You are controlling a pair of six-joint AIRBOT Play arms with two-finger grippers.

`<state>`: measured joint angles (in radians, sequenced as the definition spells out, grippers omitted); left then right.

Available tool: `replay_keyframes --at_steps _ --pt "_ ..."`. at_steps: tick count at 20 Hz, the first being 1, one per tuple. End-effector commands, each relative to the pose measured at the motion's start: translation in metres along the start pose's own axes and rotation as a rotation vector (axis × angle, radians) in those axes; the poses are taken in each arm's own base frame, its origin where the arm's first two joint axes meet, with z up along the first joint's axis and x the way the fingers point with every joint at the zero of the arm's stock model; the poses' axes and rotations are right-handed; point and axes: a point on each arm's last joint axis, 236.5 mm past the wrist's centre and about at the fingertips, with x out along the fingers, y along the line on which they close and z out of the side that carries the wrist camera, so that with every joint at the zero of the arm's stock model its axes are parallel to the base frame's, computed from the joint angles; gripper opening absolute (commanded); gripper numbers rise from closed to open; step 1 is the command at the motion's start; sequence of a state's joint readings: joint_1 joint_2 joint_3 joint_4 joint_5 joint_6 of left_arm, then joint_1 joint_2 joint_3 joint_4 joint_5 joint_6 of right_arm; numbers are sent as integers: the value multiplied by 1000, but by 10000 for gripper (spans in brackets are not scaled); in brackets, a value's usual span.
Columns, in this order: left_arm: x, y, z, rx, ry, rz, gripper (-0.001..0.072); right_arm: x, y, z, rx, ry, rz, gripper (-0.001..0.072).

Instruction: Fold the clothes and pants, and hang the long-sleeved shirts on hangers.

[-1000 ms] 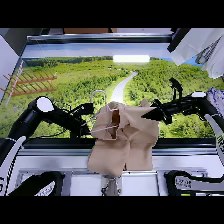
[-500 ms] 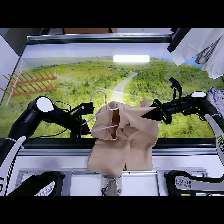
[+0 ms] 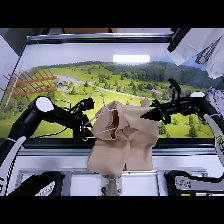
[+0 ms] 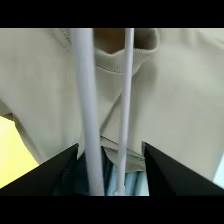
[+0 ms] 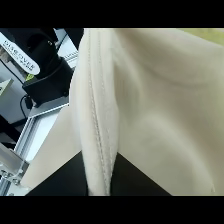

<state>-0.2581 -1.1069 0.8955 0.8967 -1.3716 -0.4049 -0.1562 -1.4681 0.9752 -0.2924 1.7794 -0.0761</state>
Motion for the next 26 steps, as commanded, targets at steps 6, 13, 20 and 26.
replay_keyframes --at_steps 6,13,20,26 --pt "-23 -6 0 -85 5 95 419 0 -1 1 -4 -1 -4 26" --pt "-73 24 0 -341 -114 338 420 -1 -13 4 33 -6 -68 25" --pt "-161 48 -22 -798 -409 618 418 -15 -16 70 -59 -166 -237 24" --pt "-90 18 4 -910 -406 443 519 -18 -1 91 -137 -159 -302 25"
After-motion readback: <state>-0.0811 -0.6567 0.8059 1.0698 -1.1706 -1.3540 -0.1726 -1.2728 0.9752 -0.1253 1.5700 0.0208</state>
